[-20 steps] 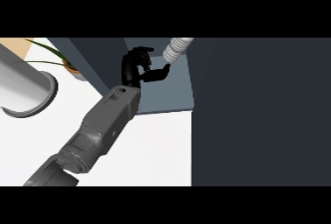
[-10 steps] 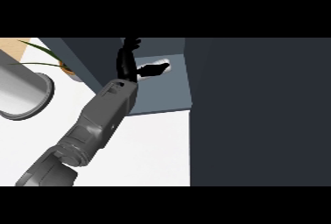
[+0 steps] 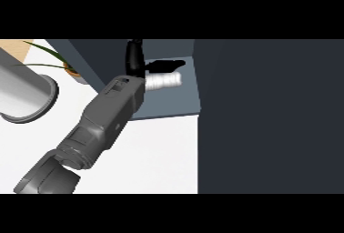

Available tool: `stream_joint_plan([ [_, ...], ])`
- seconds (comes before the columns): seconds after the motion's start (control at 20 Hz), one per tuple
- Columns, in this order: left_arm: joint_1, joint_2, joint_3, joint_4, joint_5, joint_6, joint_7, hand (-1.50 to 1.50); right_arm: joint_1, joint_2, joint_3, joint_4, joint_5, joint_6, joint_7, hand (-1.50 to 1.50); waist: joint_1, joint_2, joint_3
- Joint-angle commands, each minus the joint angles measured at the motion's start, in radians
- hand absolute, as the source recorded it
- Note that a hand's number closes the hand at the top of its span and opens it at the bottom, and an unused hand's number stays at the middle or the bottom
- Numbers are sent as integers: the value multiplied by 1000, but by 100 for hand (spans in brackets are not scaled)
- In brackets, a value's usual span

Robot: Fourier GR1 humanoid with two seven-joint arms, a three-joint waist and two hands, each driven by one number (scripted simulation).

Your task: Pick up the bottled water, place it into the cabinet and close the cabinet

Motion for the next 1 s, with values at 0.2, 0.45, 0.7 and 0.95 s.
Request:
stream_joint_plan([
  [0.2,-11,-39,52,-41,27,-133,-79,-150,26,-6,-22,-60,-76,5,25,-150,35,-18,2],
  [0.45,27,-47,30,-103,48,-121,-63,-150,6,12,41,-124,-57,-44,114,-150,45,-23,2],
  [0.7,148,-47,-35,-245,68,-130,-48,-150,79,23,22,-128,-68,-16,68,-150,64,-38,2],
  [0.95,277,-48,-119,-405,100,-170,-14,-150,67,39,59,-136,-33,-48,94,-150,76,-39,2],
])
